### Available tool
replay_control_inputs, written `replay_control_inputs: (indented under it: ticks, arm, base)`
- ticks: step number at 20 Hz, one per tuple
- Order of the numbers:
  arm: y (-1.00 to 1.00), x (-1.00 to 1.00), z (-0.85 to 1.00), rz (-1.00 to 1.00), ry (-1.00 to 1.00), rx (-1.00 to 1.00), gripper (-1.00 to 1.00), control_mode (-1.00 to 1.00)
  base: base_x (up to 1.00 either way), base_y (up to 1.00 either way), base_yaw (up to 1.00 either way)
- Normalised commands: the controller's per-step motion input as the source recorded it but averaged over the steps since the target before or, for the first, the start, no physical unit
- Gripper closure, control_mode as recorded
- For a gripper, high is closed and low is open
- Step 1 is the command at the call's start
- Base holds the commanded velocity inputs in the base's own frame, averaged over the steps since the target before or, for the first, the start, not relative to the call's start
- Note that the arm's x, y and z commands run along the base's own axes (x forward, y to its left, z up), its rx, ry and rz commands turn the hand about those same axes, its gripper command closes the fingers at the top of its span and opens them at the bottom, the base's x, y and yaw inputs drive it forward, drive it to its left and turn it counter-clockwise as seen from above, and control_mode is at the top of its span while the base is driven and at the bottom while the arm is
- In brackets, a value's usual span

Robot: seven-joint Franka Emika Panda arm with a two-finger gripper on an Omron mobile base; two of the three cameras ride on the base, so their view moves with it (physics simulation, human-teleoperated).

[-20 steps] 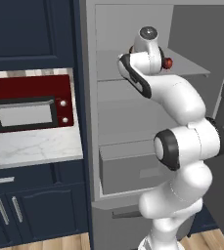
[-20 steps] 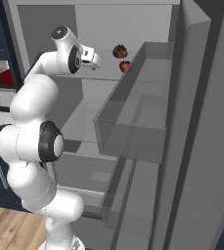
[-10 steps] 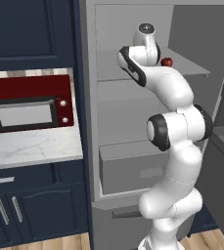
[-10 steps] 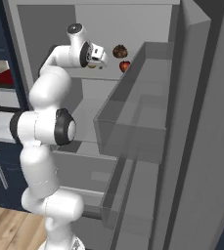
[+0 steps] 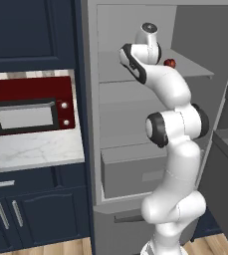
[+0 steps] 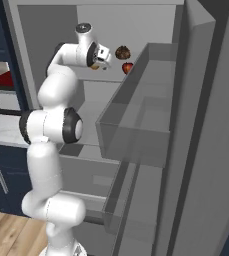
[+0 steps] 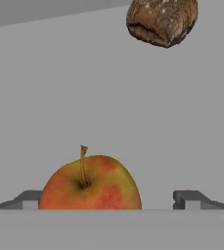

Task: Pick the two apples from the fridge and place them on the plate next to the blender to make a fruit smoothie.

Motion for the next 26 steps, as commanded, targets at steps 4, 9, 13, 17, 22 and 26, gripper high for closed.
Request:
replay_control_inputs:
  ticks: [4,9,13,17,22,26]
  arm:
    - [0.00,0.16,-0.27,0.00,-0.06,0.00,1.00,-1.00]
    - [0.00,-0.02,-0.08,0.00,-0.08,0.00,1.00,-1.00]
    - [-0.02,-0.80,0.00,0.00,-0.29,0.00,1.00,-1.00]
    - [-0.13,-1.00,0.02,0.00,-0.59,0.00,1.00,-1.00]
    - [-0.25,-1.00,0.31,0.00,-0.58,0.01,1.00,-1.00]
    - [-0.34,-1.00,0.73,0.00,-0.09,0.02,1.00,-1.00]
  base:
    - [0.00,0.00,0.00]
    - [0.00,0.00,0.00]
    - [0.00,0.00,0.00]
    - [0.00,0.00,0.00]
    - [0.00,0.00,0.00]
    - [0.00,0.00,0.00]
